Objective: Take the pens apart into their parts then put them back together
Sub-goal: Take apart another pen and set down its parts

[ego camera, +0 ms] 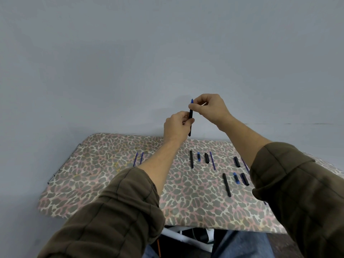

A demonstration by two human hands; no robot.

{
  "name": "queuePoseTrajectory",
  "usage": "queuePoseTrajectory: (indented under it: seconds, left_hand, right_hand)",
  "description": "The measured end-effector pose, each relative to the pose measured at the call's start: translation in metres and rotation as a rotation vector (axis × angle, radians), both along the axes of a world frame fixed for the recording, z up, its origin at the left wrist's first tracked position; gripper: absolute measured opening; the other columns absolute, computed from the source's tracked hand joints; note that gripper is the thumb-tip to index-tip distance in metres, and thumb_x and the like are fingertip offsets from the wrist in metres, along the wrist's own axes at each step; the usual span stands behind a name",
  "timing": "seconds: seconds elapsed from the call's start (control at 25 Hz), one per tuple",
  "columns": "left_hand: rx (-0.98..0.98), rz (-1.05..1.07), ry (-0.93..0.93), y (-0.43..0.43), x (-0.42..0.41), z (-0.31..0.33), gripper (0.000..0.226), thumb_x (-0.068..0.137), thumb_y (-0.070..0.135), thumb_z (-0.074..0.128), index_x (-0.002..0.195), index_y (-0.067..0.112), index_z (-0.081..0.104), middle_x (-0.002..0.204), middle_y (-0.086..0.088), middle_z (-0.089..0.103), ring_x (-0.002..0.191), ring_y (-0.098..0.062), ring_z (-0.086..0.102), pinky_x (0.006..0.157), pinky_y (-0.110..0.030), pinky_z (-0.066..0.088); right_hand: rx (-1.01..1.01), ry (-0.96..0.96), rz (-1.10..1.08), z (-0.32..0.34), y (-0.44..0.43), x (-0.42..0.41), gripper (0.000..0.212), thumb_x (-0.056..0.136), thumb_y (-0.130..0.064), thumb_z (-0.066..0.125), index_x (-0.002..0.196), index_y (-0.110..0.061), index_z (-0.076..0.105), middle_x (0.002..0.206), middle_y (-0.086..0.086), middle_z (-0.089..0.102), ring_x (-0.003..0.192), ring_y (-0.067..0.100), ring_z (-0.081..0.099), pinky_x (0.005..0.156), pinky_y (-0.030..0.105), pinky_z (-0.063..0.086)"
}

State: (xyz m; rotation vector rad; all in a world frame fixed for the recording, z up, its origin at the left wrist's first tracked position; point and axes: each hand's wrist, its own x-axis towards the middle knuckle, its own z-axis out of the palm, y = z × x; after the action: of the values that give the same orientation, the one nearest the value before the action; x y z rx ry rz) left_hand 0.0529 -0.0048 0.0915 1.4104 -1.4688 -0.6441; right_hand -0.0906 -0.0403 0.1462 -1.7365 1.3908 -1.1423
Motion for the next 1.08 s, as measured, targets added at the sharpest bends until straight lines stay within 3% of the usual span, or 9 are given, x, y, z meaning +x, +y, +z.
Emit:
queuePoseTrajectory:
  seconds: [0.16, 0.36, 0.48, 0.68, 0.8, 0.96, 1.08]
  left_hand:
    - [-0.002, -0.007, 0.0, -0.0001, -0.0001, 0.0002, 0.019, 0.094, 0.024, 0.072, 0.111, 0.018, 0.075, 0.099, 0.001, 0.079, 0.092, -0.013, 0.073, 0.089, -0.038, 0.058]
    - [0.002, -0.01, -0.009, -0.0003, -0.0008, -0.0005, 0.018, 0.094, 0.025, 0.072, 0.11, 0.019, 0.075, 0.099, 0.002, 0.079, 0.093, -0.012, 0.073, 0.089, -0.036, 0.057]
    - [0.004, -0.011, -0.004, -0.0015, -0.0013, 0.0004, 0.019, 0.094, 0.024, 0.072, 0.111, 0.018, 0.075, 0.1, 0.001, 0.079, 0.092, -0.013, 0.073, 0.089, -0.036, 0.058]
    - [0.003, -0.014, -0.011, -0.0018, -0.0029, -0.0016, 0.018, 0.094, 0.025, 0.072, 0.111, 0.02, 0.075, 0.1, 0.002, 0.079, 0.093, -0.011, 0.073, 0.088, -0.035, 0.058]
    - [-0.004, -0.011, -0.02, -0.0026, -0.0032, -0.0016, 0.016, 0.093, 0.025, 0.072, 0.108, 0.02, 0.076, 0.097, 0.003, 0.079, 0.09, -0.01, 0.073, 0.087, -0.034, 0.058]
    - [-0.004, -0.014, -0.014, -0.0028, -0.0045, -0.0041, 0.014, 0.093, 0.025, 0.073, 0.106, 0.022, 0.075, 0.096, 0.005, 0.079, 0.09, -0.009, 0.072, 0.086, -0.033, 0.058]
    - [0.0, -0.014, -0.014, -0.0032, -0.0046, -0.0037, 0.016, 0.092, 0.025, 0.073, 0.108, 0.021, 0.075, 0.096, 0.004, 0.079, 0.088, -0.009, 0.073, 0.086, -0.034, 0.058]
  right_hand:
    - [0.021, -0.03, 0.015, 0.0, -0.0003, -0.0002, 0.01, 0.09, -0.028, 0.077, 0.097, -0.021, 0.08, 0.095, -0.007, 0.073, 0.075, 0.01, 0.059, 0.069, 0.023, 0.047]
    - [0.007, 0.018, -0.019, 0.0006, -0.0017, -0.001, 0.014, 0.086, -0.03, 0.081, 0.088, -0.017, 0.078, 0.087, -0.01, 0.07, 0.058, -0.009, 0.053, 0.067, 0.02, 0.043]
    - [0.022, 0.004, -0.007, 0.0007, -0.0008, -0.0023, 0.008, 0.089, -0.025, 0.076, 0.093, -0.02, 0.08, 0.095, -0.011, 0.074, 0.066, -0.007, 0.056, 0.074, 0.02, 0.044]
    - [0.007, 0.029, -0.029, 0.0001, -0.001, -0.0037, 0.013, 0.085, -0.03, 0.082, 0.086, -0.018, 0.077, 0.087, -0.01, 0.07, 0.061, -0.007, 0.054, 0.066, 0.019, 0.043]
    - [0.03, -0.004, -0.012, -0.0003, -0.0004, -0.0035, 0.011, 0.088, -0.027, 0.078, 0.094, -0.019, 0.08, 0.097, -0.008, 0.074, 0.078, -0.001, 0.06, 0.077, 0.022, 0.045]
    - [0.011, 0.034, -0.024, -0.0008, 0.0001, -0.0049, 0.014, 0.085, -0.028, 0.082, 0.088, -0.015, 0.078, 0.088, -0.008, 0.071, 0.061, -0.007, 0.055, 0.066, 0.018, 0.044]
    - [0.024, 0.007, -0.009, -0.0006, 0.0003, -0.0062, 0.01, 0.086, -0.025, 0.08, 0.094, -0.019, 0.08, 0.097, -0.004, 0.074, 0.061, -0.004, 0.054, 0.069, 0.019, 0.044]
